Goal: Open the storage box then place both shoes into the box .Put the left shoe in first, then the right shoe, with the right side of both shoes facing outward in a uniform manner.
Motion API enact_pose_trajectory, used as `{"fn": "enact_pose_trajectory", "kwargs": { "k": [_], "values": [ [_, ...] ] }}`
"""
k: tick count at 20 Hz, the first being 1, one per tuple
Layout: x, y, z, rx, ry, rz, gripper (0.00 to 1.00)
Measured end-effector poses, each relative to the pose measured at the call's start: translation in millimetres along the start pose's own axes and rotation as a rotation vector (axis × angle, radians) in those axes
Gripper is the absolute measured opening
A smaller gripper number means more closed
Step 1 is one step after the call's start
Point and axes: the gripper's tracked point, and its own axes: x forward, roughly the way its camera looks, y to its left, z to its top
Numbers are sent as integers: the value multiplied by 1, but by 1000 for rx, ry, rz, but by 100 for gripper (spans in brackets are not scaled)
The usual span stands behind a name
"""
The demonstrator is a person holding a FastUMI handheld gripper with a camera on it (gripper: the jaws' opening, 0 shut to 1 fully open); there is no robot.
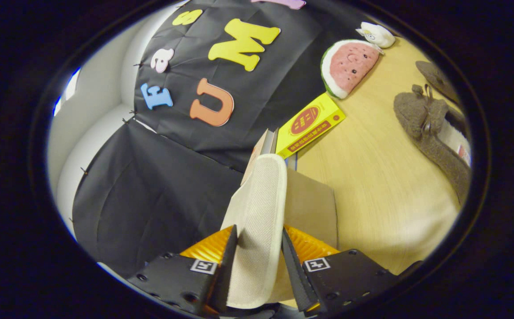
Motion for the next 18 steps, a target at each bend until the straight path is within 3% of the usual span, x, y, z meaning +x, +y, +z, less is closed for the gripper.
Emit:
{"fn": "enact_pose_trajectory", "kwargs": {
  "k": [2,3,11,18],
  "values": [
    [-14,14,11,-14,-12,8,13],
    [-14,26,10,-46,1,4,4],
    [-9,144,8,-330,-55,27,0],
    [45,248,-33,-547,-17,36,0]
  ]
}}
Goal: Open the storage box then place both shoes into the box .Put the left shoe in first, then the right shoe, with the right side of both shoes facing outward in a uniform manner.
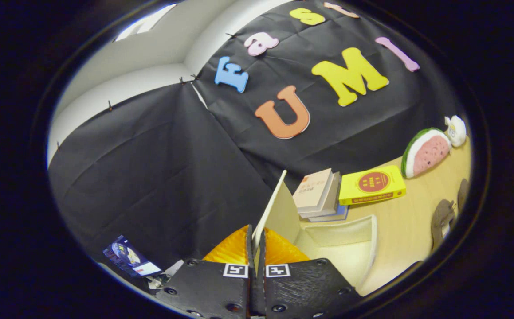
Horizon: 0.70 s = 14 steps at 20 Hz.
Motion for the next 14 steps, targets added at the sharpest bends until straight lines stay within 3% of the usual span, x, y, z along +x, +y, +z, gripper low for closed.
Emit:
{"fn": "enact_pose_trajectory", "kwargs": {
  "k": [7,8,10,14],
  "values": [
    [78,73,-35,-112,94,-2,4],
    [86,82,-41,-118,103,22,10],
    [94,97,-48,-146,106,67,32],
    [93,94,-50,-189,72,52,80]
  ]
}}
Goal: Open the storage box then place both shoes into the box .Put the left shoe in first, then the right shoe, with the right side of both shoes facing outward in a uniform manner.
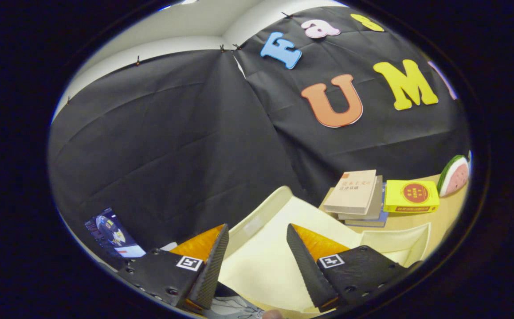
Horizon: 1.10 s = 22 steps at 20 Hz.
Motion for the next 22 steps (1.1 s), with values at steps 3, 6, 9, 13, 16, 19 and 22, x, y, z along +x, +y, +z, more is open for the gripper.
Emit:
{"fn": "enact_pose_trajectory", "kwargs": {
  "k": [3,6,9,13,16,19,22],
  "values": [
    [-10,-13,9,-43,-57,-44,91],
    [-29,-34,11,-115,-110,-116,94],
    [-60,-54,16,-197,-189,-181,95],
    [-113,-94,18,-273,-278,-274,96],
    [-168,-137,32,-286,-351,-363,95],
    [-224,-183,28,-305,-395,-448,95],
    [-272,-236,21,-315,-356,-524,95]
  ]
}}
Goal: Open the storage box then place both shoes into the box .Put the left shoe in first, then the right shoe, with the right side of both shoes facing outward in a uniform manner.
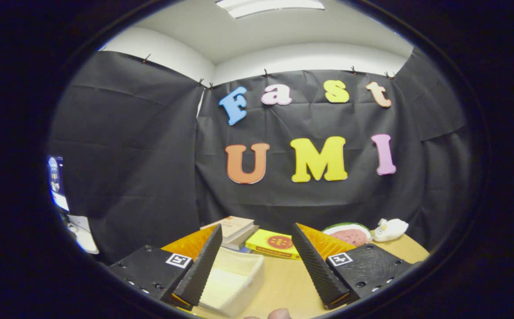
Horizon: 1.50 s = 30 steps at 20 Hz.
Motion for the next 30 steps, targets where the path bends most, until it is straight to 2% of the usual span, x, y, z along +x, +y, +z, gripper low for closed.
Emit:
{"fn": "enact_pose_trajectory", "kwargs": {
  "k": [6,11,19,23,28,30],
  "values": [
    [-18,-116,-54,-57,135,-109,95],
    [-17,-181,-121,-27,297,-176,96],
    [10,-208,-214,18,535,-165,96],
    [28,-224,-249,10,623,-180,96],
    [47,-225,-278,44,699,-141,96],
    [49,-220,-288,66,734,-128,85]
  ]
}}
